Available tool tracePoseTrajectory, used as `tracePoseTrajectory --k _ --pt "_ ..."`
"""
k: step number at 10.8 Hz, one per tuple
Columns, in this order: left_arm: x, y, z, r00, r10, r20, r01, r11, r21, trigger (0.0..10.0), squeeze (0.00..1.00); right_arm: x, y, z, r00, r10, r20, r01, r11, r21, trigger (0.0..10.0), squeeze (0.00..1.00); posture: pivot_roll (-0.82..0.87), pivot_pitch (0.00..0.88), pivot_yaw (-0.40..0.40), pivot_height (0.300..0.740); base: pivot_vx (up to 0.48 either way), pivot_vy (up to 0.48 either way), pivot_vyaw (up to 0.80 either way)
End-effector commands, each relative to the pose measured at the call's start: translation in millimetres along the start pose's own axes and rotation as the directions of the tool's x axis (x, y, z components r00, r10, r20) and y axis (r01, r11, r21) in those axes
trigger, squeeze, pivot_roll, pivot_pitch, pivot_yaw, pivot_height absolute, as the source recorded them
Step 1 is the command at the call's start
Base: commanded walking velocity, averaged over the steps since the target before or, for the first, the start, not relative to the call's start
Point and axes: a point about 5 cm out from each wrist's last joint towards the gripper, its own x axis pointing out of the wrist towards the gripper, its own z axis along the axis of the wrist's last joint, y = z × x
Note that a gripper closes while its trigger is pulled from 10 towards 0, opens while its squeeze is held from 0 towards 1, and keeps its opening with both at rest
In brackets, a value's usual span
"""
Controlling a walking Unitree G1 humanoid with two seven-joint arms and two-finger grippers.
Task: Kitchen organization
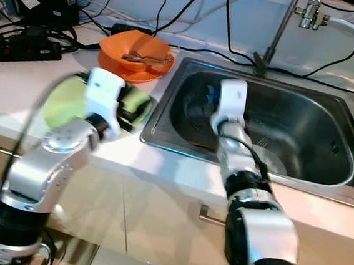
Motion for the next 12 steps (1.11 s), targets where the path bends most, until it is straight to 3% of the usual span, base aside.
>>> tracePoseTrajectory --k 1,3,5,7,8,9,10,11,12 --pt "1.0 5.7 9 1.000 0.012 0.028 -0.014 0.998 0.065 10.0 0.00 -0.7 -1.2 5 0.999 0.005 0.041 -0.007 0.999 0.049 10.0 0.00 0.27 0.048 -0.053 0.740 0.000 0.000 0.00" --pt "-16.7 4.6 -1 0.989 -0.145 -0.040 0.150 0.932 0.329 10.0 0.00 -9.2 11.1 -6 0.998 0.030 0.053 -0.036 0.994 0.104 10.0 0.00 0.27 0.054 -0.043 0.740 0.000 0.000 0.00" --pt "-38.8 6.2 -13 0.966 -0.208 -0.153 0.254 0.875 0.412 10.0 0.00 -18.2 15.4 -22 1.000 0.023 0.005 -0.024 0.988 0.152 10.0 0.00 0.30 0.060 -0.041 0.740 0.000 0.000 0.00" --pt "-59.3 8.7 -11 0.933 -0.289 -0.212 0.355 0.834 0.423 10.0 0.00 -18.3 20.3 -22 0.999 0.032 -0.004 -0.031 0.986 0.166 10.0 0.00 0.31 0.061 -0.042 0.740 0.000 0.000 0.00" --pt "-64.9 13.3 -8 0.947 -0.275 -0.168 0.320 0.868 0.381 10.0 0.00 -17.7 22.4 -22 0.999 0.036 -0.002 -0.035 0.985 0.170 10.0 0.00 0.32 0.059 -0.038 0.740 0.000 0.000 0.00" --pt "-66.9 30.8 -3 0.990 -0.136 -0.031 0.139 0.957 0.255 10.0 0.00 -17.8 24.4 -21 0.999 0.037 0.000 -0.037 0.984 0.177 10.0 0.00 0.32 0.061 -0.040 0.740 0.000 0.000 0.00" --pt "-65.3 61.8 1 0.987 0.132 0.095 -0.138 0.989 0.058 10.0 0.00 -19.1 27.9 -24 0.999 0.045 -0.013 -0.042 0.983 0.181 10.0 0.00 0.33 0.061 -0.042 0.740 0.000 0.000 0.00" --pt "-67.2 78.3 -1 0.959 0.258 0.115 -0.251 0.965 -0.069 10.0 0.00 -19.3 29.6 -25 0.999 0.048 -0.018 -0.044 0.982 0.183 10.0 0.00 0.32 0.057 -0.040 0.740 0.000 0.000 0.00" --pt "-73.4 92.7 -10 0.942 0.321 0.093 -0.301 0.936 -0.182 10.0 0.00 -19.5 30.0 -25 0.999 0.050 -0.017 -0.046 0.983 0.180 10.0 0.00 0.32 0.057 -0.041 0.740 0.000 0.000 0.00"
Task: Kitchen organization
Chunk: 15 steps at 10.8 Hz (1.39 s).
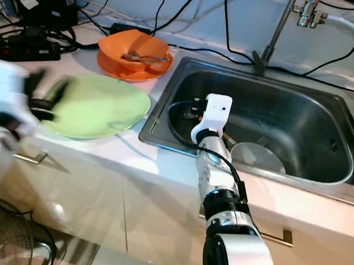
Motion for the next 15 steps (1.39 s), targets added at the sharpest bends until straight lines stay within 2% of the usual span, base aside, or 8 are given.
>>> tracePoseTrajectory --k 1,2,4,6,8,9,11,15 --pt "-3.8 9.4 -5 1.000 0.016 -0.021 -0.018 0.997 -0.075 10.0 0.00 0.3 -0.1 4 1.000 0.004 0.010 -0.004 1.000 -0.009 10.0 0.00 0.32 0.058 -0.040 0.740 0.000 0.000 0.00" --pt "-16.0 31.3 -15 0.997 0.042 -0.066 -0.053 0.983 -0.174 10.0 0.00 -0.6 -2.1 2 1.000 -0.001 0.002 0.001 1.000 -0.012 10.0 0.00 0.32 0.061 -0.040 0.740 0.000 0.000 0.00" --pt "-25.5 56.4 -17 0.991 0.120 -0.053 -0.130 0.948 -0.290 10.0 0.00 -0.6 -1.3 1 1.000 0.000 -0.002 0.000 1.000 -0.012 10.0 0.00 0.32 0.060 -0.042 0.740 0.000 0.000 0.00" --pt "-34.5 67.7 -30 0.993 0.086 -0.084 -0.115 0.880 -0.462 10.0 0.00 -0.3 0.3 2 1.000 0.008 -0.002 -0.008 1.000 -0.016 10.0 0.00 0.32 0.058 -0.043 0.740 0.000 0.000 0.00" --pt "-41.0 65.7 -41 0.996 -0.002 -0.094 -0.050 0.836 -0.547 10.0 0.00 -0.4 0.5 1 1.000 0.010 -0.004 -0.010 1.000 -0.018 10.0 0.00 0.32 0.054 -0.045 0.740 0.000 0.000 0.00" --pt "-43.5 57.5 -49 0.986 -0.091 -0.139 0.001 0.839 -0.545 10.0 0.00 -0.3 1.8 0 1.000 0.013 -0.008 -0.013 1.000 -0.019 10.0 0.00 0.33 0.048 -0.045 0.740 0.000 0.000 0.00" --pt "-41.7 53.2 -51 0.975 -0.161 -0.154 0.049 0.830 -0.555 10.0 0.00 -0.6 2.7 0 1.000 0.014 -0.009 -0.014 1.000 -0.021 10.0 0.00 0.32 0.040 -0.041 0.740 0.000 0.000 0.00" --pt "-40.8 53.1 -52 0.967 -0.202 -0.153 0.081 0.818 -0.570 10.0 0.00 -0.7 2.6 0 1.000 0.012 -0.006 -0.012 1.000 -0.018 10.0 0.00 0.32 0.031 -0.038 0.740 0.000 0.000 0.00"
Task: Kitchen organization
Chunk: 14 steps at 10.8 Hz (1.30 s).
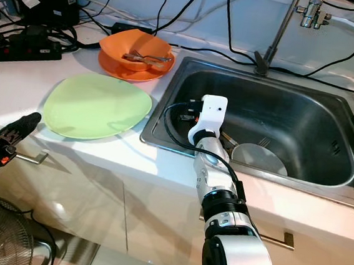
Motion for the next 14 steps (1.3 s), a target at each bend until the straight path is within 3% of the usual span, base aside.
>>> tracePoseTrajectory --k 1,4,7,10,14 --pt "1.9 -2.3 -1 0.999 -0.030 -0.019 0.030 0.999 -0.013 10.0 0.00 -0.2 -1.7 3 1.000 -0.006 0.013 0.006 1.000 -0.004 10.0 0.00 0.32 0.032 -0.037 0.740 0.000 0.000 0.00" --pt "19.3 -21.6 1 0.999 -0.040 -0.012 0.039 0.993 -0.107 10.0 0.00 -0.5 -2.1 3 1.000 -0.007 0.013 0.007 1.000 -0.008 10.0 0.00 0.31 0.035 -0.034 0.740 0.000 0.000 0.00" --pt "37.4 -52.7 23 0.999 -0.033 0.032 0.038 0.986 -0.162 10.0 0.00 -0.9 -1.7 4 1.000 -0.007 0.015 0.007 1.000 -0.010 10.0 0.00 0.31 0.041 -0.031 0.740 0.000 0.000 0.00" --pt "25.6 -65.1 37 0.996 -0.059 0.071 0.068 0.989 -0.133 10.0 0.00 -1.9 -1.3 3 1.000 -0.011 0.015 0.011 1.000 -0.004 10.0 0.00 0.31 0.052 -0.026 0.740 0.000 0.000 0.00" --pt "27.9 -68.5 46 0.986 0.137 0.094 -0.114 0.968 -0.224 10.0 0.00 -1.5 2.2 1 1.000 -0.005 0.005 0.005 1.000 -0.001 10.0 0.00 0.33 0.071 -0.030 0.740 0.000 0.000 0.00"
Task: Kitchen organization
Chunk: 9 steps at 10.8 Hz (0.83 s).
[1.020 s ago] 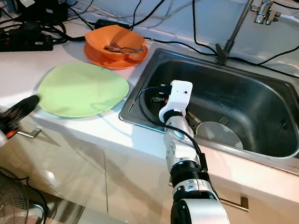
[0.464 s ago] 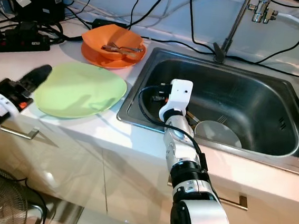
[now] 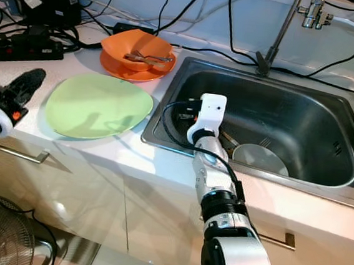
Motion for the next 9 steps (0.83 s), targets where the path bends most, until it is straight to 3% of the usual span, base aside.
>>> tracePoseTrajectory --k 1,3,5,8,9 --pt "0.3 1.7 -3 1.000 0.019 -0.021 -0.019 1.000 -0.019 10.0 0.00 -1.7 -1.8 -1 1.000 -0.010 -0.005 0.010 1.000 -0.001 10.0 0.00 0.32 0.074 -0.030 0.740 0.000 0.000 0.00" --pt "-0.8 12.9 -19 0.992 0.092 -0.085 -0.096 0.994 -0.047 10.0 0.00 -1.6 -4.1 -1 1.000 -0.018 -0.007 0.018 1.000 -0.006 10.0 0.00 0.32 0.077 -0.030 0.740 0.000 0.000 0.00" --pt "-5.9 27.7 -19 0.983 0.156 -0.094 -0.160 0.987 -0.031 10.0 0.00 -2.1 -5.6 -2 1.000 -0.024 -0.009 0.024 1.000 -0.005 10.0 0.00 0.32 0.080 -0.032 0.740 0.000 0.000 0.00" --pt "-25.2 32.3 -17 0.996 0.065 -0.066 -0.064 0.998 0.023 10.0 0.00 -1.4 -3.3 -1 1.000 -0.017 -0.008 0.017 1.000 -0.001 10.0 0.00 0.33 0.083 -0.037 0.740 0.000 0.000 0.00" --pt "-34.6 40.8 -18 0.994 0.087 -0.062 -0.085 0.996 0.034 10.0 0.00 -1.5 -3.0 -2 1.000 -0.015 -0.010 0.015 1.000 -0.001 10.0 0.00 0.33 0.087 -0.041 0.740 0.000 0.000 0.00"
